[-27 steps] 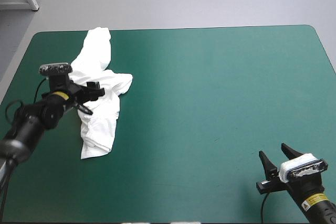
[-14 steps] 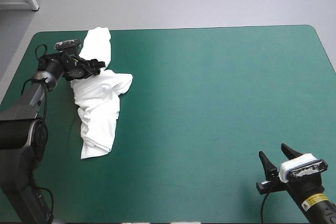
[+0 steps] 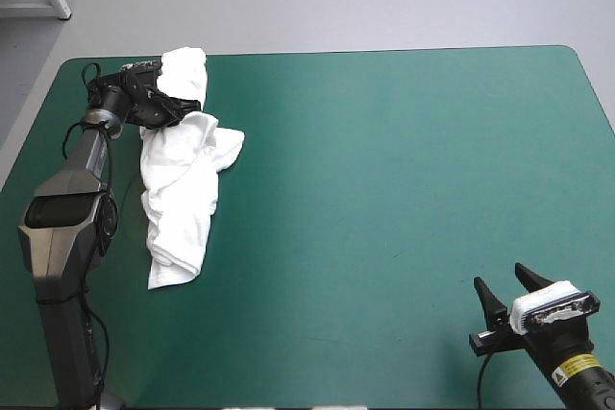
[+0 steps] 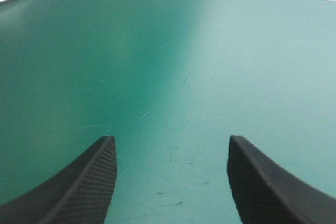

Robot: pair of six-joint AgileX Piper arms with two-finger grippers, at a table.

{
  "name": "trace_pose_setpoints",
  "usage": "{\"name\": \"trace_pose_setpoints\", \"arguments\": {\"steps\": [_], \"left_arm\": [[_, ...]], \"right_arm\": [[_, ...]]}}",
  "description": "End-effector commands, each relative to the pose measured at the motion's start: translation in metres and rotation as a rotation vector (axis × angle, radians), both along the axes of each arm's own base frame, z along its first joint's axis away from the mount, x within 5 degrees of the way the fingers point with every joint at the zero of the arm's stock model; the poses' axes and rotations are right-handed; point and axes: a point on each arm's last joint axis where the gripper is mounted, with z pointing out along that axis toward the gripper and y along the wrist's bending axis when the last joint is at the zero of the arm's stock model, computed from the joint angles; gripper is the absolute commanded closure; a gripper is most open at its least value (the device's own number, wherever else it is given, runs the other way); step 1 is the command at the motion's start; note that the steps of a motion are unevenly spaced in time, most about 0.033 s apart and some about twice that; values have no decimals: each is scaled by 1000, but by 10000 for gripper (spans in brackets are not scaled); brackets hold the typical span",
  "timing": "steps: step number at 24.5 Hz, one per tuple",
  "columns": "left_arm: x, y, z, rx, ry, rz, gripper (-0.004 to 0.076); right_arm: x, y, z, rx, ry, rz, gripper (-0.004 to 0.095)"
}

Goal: Fold the cloth

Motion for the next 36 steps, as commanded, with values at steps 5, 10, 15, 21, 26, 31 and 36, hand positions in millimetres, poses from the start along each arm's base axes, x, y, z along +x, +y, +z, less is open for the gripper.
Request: {"name": "trace_pose_setpoints", "arguments": {"steps": [5,10,15,21,26,31,36], "left_arm": [[-1,-68,33,-55,-163,-219,732],[-25,-158,63,19,-256,-523,732],[-70,-253,75,23,-281,-779,732],[-146,-350,76,2,-252,-1050,732],[-210,-405,75,21,-236,-1254,732],[-240,-422,70,117,-217,-1352,721],[-241,-420,97,69,-196,-1294,212]], "right_arm": [[2,1,16,7,-102,5,333],[1,0,24,12,-132,5,333],[-1,-1,40,56,-149,-10,333],[-8,-17,58,14,-70,-151,333],[-14,-27,52,-31,94,-244,333],[-15,-28,49,-24,120,-258,333],[-16,-28,49,-25,129,-262,333]]}}
